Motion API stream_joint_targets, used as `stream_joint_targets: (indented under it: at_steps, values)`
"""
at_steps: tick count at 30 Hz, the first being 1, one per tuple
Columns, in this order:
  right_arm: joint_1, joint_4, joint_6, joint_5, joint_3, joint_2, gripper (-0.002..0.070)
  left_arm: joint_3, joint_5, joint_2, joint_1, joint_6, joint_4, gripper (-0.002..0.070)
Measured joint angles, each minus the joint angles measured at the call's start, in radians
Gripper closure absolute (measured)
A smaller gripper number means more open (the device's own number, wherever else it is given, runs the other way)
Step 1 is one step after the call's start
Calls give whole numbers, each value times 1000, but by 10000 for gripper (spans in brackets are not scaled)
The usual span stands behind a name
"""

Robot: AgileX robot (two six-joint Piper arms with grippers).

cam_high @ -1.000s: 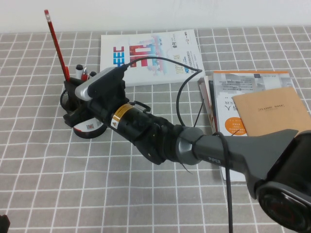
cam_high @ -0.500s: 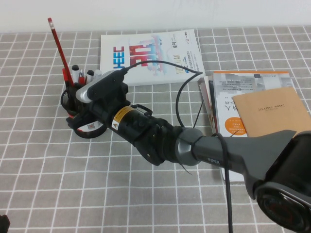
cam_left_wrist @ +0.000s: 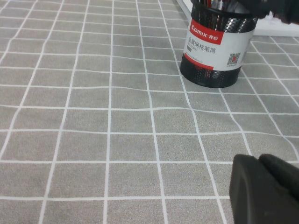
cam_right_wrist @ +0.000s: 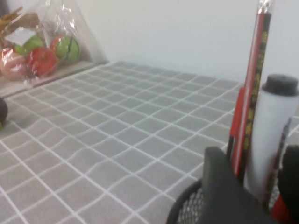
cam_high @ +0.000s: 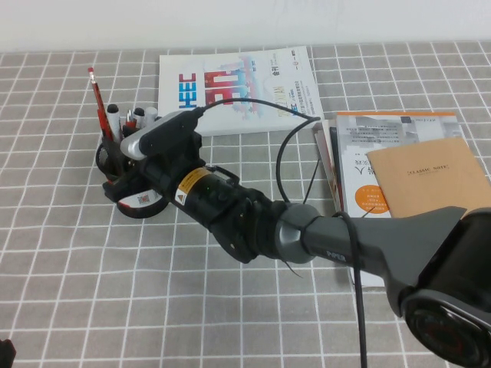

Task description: Put the pen into the pen holder

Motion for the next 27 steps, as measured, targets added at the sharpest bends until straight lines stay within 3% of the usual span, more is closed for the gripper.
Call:
stream_joint_targets:
  at_steps: [4,6,10,20,27]
  values:
    - [4,-8,19,17,0,-45,507,0,0,0,0,0,0,680]
    - [6,-57,67,88,0,-98,596,0,0,0,0,0,0,680]
    - [14,-204,175,274,44,-245,671,0,0,0,0,0,0,680]
    - [18,-340,205,402,518,-761,688,0,0,0,0,0,0,680]
    - [14,-334,205,752,756,-1090,688,0,0,0,0,0,0,680]
